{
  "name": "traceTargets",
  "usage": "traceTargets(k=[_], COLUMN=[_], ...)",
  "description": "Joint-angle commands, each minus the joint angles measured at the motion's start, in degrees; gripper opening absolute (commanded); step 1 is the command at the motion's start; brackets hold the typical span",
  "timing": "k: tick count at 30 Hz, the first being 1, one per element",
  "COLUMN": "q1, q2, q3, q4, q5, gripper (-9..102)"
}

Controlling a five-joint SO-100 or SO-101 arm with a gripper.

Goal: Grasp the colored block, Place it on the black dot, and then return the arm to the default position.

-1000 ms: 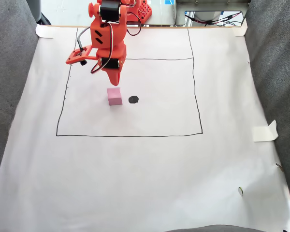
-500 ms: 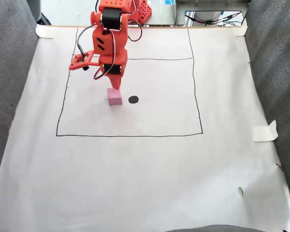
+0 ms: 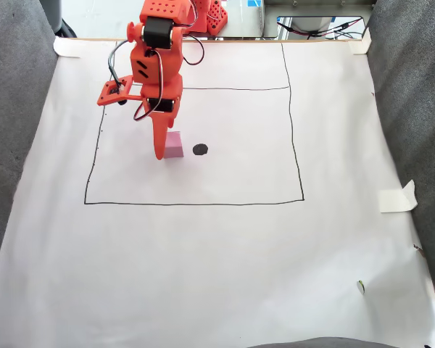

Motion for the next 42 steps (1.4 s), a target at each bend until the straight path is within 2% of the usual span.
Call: traceTargets(k=[1,19,34,42], q1=[-0.3,-1.1,-1.1,-0.6], q2=[2.8,-1.7,-3.7,-4.1], q3=[0.4,1.8,1.3,1.2], q4=[0.4,1.4,-2.5,-2.5], q5=[-0.7,-5.6,-5.0,-4.1], gripper=[53,50,46,37])
